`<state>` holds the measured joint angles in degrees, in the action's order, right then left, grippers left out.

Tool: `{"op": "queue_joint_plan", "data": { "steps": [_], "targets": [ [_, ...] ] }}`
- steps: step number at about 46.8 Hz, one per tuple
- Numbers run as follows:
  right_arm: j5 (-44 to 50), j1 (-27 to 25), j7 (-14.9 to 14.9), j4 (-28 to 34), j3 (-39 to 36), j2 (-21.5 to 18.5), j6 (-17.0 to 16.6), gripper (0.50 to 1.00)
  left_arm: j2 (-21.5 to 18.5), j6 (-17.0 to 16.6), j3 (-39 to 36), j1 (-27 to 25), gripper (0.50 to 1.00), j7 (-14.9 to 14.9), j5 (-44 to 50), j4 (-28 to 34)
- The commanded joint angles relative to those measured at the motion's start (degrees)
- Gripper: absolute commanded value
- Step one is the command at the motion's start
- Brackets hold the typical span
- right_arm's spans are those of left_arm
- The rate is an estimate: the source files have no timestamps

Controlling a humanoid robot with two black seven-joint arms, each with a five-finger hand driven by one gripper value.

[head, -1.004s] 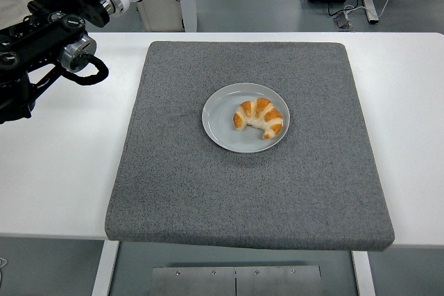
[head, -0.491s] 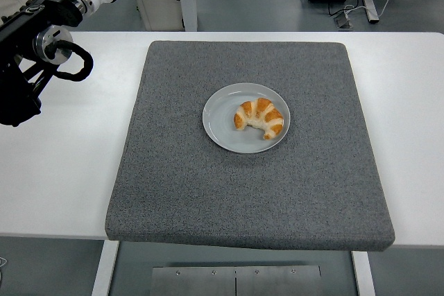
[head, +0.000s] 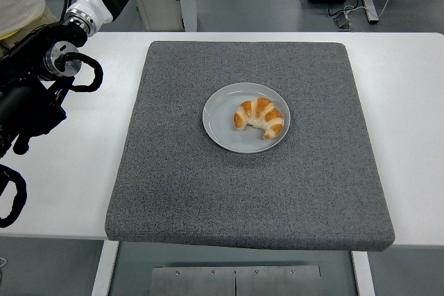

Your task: Place the bread on the plate

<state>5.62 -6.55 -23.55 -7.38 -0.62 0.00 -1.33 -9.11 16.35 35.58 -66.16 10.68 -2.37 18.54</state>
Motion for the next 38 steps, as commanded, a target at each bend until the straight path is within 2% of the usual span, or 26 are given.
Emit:
{"op": "queue_joint_plan", "data": {
  "steps": [1, 27, 38],
  "targets": [
    [0.00, -0.04, 0.00, 0.00, 0.00, 0.00, -0.07, 1.000, 0.41, 0.26, 0.01, 0.85, 0.971, -0.05, 0.70, -0.87],
    [0.00, -0.92, 0.00, -0.35, 0.09, 0.00, -0.16, 1.000, 0.68, 0.18, 2.12, 6.83, 0.972, 0.13, 1.05, -1.57],
    [0.00, -1.09, 0.00, -0.35, 0.00, 0.00, -0.07, 1.000, 1.38, 0.18, 2.03, 6.83, 0.971, 0.48, 1.05, -1.75]
  ]
}}
